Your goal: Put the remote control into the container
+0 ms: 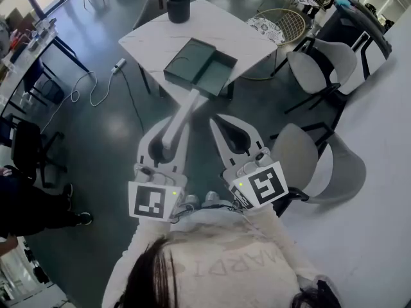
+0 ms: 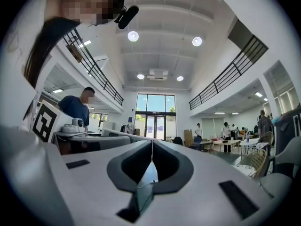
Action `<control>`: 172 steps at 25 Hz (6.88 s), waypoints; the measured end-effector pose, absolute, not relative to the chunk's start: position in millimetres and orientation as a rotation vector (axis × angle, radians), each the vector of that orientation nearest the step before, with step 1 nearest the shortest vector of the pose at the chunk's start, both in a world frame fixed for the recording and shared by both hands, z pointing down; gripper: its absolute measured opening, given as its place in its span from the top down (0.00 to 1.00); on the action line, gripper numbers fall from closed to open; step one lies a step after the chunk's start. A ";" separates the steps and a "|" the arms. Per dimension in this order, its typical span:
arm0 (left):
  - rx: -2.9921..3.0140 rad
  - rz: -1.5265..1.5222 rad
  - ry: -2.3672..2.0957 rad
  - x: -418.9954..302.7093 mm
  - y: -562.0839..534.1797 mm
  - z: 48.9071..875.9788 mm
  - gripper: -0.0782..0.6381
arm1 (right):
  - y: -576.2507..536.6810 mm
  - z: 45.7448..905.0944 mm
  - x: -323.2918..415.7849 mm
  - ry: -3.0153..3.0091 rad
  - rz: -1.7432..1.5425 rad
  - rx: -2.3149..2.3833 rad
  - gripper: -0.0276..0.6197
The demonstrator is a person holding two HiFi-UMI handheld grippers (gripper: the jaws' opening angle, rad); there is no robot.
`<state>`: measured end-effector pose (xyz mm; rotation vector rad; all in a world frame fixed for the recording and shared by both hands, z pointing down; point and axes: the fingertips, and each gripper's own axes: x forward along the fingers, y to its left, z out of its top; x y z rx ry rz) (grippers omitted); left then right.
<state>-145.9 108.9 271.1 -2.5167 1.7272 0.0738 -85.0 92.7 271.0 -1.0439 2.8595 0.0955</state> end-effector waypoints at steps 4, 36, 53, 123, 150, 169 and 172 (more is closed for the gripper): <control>-2.523 0.079 1.721 -144.9 109.5 271.0 0.77 | 92.4 271.2 -81.5 2.842 0.064 -1.062 0.93; -2.707 -0.005 1.585 -161.3 32.2 345.7 0.77 | 72.8 290.8 -86.3 2.798 0.089 -1.319 0.93; -2.703 -0.173 1.722 -102.1 -113.0 406.7 0.77 | -70.1 291.1 -19.1 2.815 0.064 -1.210 0.93; -3.111 -0.709 1.970 -56.1 -295.7 571.9 0.77 | -204.1 326.0 41.9 2.848 -0.100 -1.227 0.93; -2.887 -1.540 1.552 -38.3 -276.7 624.0 0.77 | -213.7 326.9 37.0 2.841 -0.104 -1.233 0.93; -3.112 -1.262 1.603 -46.4 -280.6 602.1 0.76 | -216.7 323.7 26.5 2.845 -0.095 -1.204 0.93; -3.179 -1.234 1.605 -47.3 -284.2 601.3 0.77 | -216.6 322.8 25.0 2.849 -0.087 -1.199 0.93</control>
